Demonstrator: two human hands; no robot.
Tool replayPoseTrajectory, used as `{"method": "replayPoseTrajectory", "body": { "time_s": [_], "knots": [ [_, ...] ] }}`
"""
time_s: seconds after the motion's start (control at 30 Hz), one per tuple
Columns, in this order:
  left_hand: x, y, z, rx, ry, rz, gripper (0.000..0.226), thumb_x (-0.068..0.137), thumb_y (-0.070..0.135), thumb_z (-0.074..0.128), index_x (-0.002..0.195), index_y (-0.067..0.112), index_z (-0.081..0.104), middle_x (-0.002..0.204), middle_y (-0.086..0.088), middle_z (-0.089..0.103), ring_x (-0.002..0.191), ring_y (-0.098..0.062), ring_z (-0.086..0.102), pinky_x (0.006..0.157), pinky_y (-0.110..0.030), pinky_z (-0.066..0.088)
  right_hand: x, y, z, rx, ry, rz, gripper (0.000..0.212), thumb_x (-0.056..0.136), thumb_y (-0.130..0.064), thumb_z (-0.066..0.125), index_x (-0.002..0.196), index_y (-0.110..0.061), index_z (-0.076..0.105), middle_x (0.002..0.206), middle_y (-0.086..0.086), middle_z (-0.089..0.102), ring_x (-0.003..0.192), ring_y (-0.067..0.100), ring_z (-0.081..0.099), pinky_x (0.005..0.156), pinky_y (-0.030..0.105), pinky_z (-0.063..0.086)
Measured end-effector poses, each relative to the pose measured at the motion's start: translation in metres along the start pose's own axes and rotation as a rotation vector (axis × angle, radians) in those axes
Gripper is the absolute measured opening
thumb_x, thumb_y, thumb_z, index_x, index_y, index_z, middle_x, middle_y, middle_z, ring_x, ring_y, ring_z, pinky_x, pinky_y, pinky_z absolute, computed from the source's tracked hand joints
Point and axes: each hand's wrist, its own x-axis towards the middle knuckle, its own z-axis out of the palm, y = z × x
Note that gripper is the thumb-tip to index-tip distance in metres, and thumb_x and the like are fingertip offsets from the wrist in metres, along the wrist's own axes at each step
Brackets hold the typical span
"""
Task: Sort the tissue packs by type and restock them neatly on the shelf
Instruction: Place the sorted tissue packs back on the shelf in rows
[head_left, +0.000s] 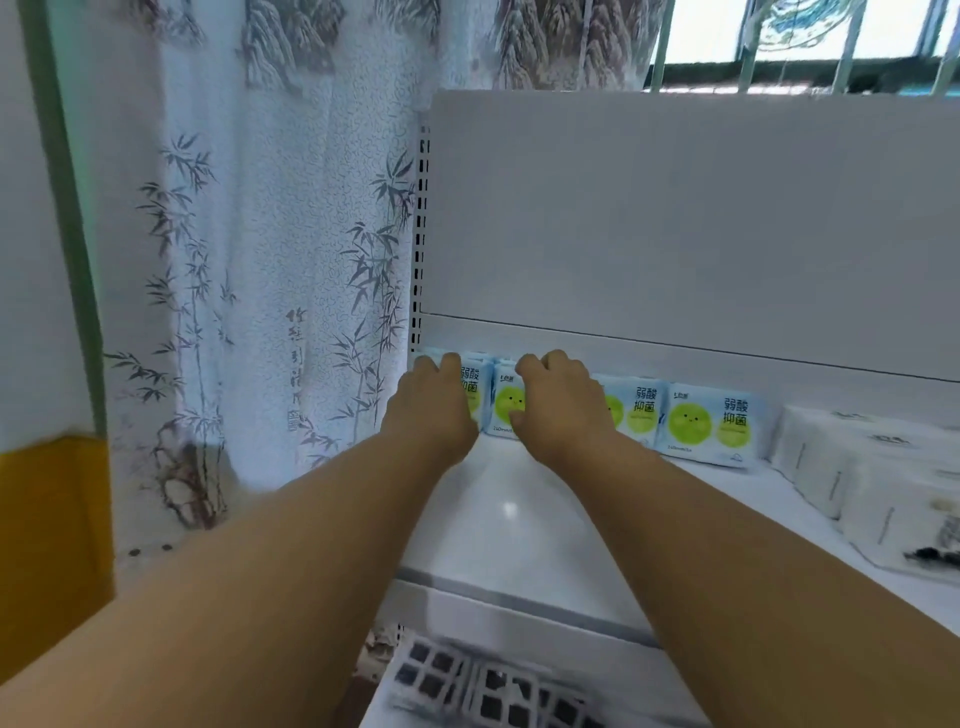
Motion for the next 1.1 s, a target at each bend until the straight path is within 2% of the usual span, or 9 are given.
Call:
{"method": "replayPoseTrajectory", "body": {
  "time_s": [0.17,0.3,0.53,0.63,0.73,0.87,1.03,1.1],
  "knots": [
    [-0.061,0.021,-0.025,-0.004,0.031,-0.058,0.065,0.085,0.029,0.068,0.141,0.019,0.037,0.129,-0.01,0.049,0.116,-0.03,0.05,0.097,-0.043,0.046,-0.038,-0.004,-0.031,0.116,0.015,-0.128,0.048,0.089,-0.033,0.062,0.132,-0.018,0.046,0.123,0.009,0.049,0.113,0.03,0.047,0.091,0.041,0.041],
    [-0.133,0.017,-0.063,0.03,0.083,-0.125,0.063,0.088,0.033,0.066,0.143,0.022,0.038,0.134,-0.007,0.051,0.122,-0.027,0.048,0.1,-0.042,0.044,-0.086,-0.032,-0.052,0.288,-0.006,-0.185,0.046,0.09,-0.033,0.063,0.131,-0.018,0.049,0.129,0.009,0.049,0.119,0.03,0.046,0.093,0.04,0.04],
    [-0.284,-0.022,-0.122,0.122,0.172,-0.204,0.056,0.091,0.031,0.062,0.142,0.025,0.04,0.132,0.0,0.052,0.121,-0.02,0.049,0.1,-0.038,0.045,-0.194,-0.118,-0.076,0.48,-0.011,-0.357,0.047,0.09,-0.028,0.062,0.135,-0.02,0.049,0.13,0.007,0.048,0.117,0.028,0.045,0.093,0.041,0.038],
    [-0.373,-0.057,-0.144,0.198,0.19,-0.276,0.053,0.09,0.03,0.063,0.139,0.025,0.043,0.13,0.002,0.052,0.119,-0.018,0.049,0.098,-0.033,0.045,-0.259,-0.174,-0.078,0.546,-0.063,-0.435,0.048,0.09,-0.028,0.061,0.136,-0.021,0.048,0.133,0.005,0.047,0.121,0.026,0.044,0.098,0.042,0.039],
    [-0.48,-0.105,-0.164,0.262,0.163,-0.392,0.05,0.09,0.032,0.064,0.136,0.026,0.046,0.128,0.005,0.054,0.117,-0.017,0.051,0.097,-0.033,0.045,-0.344,-0.243,-0.065,0.646,-0.195,-0.497,0.048,0.092,-0.032,0.061,0.137,-0.026,0.047,0.132,-0.001,0.047,0.123,0.021,0.044,0.101,0.041,0.042],
    [-0.628,-0.163,-0.163,0.277,0.036,-0.638,0.046,0.091,0.027,0.061,0.135,0.025,0.047,0.126,0.003,0.053,0.115,-0.021,0.049,0.094,-0.035,0.044,-0.474,-0.319,-0.011,0.708,-0.479,-0.573,0.047,0.09,-0.029,0.065,0.134,-0.024,0.051,0.129,0.0,0.049,0.119,0.021,0.048,0.096,0.043,0.047],
    [-0.787,-0.232,-0.089,0.219,-0.169,-0.932,0.045,0.088,0.024,0.061,0.132,0.021,0.05,0.125,-0.001,0.054,0.114,-0.027,0.051,0.094,-0.042,0.044,-0.629,-0.371,0.101,0.673,-0.862,-0.618,0.046,0.09,-0.031,0.063,0.133,-0.025,0.05,0.125,0.001,0.049,0.104,0.024,0.056,0.088,0.039,0.05],
    [-0.841,-0.256,-0.043,0.171,-0.223,-1.027,0.045,0.089,0.025,0.061,0.133,0.023,0.051,0.127,0.0,0.055,0.115,-0.026,0.052,0.094,-0.041,0.045,-0.686,-0.379,0.156,0.649,-0.981,-0.647,0.047,0.09,-0.031,0.064,0.134,-0.024,0.05,0.128,0.001,0.051,0.11,0.023,0.054,0.09,0.033,0.046]
  ]
}}
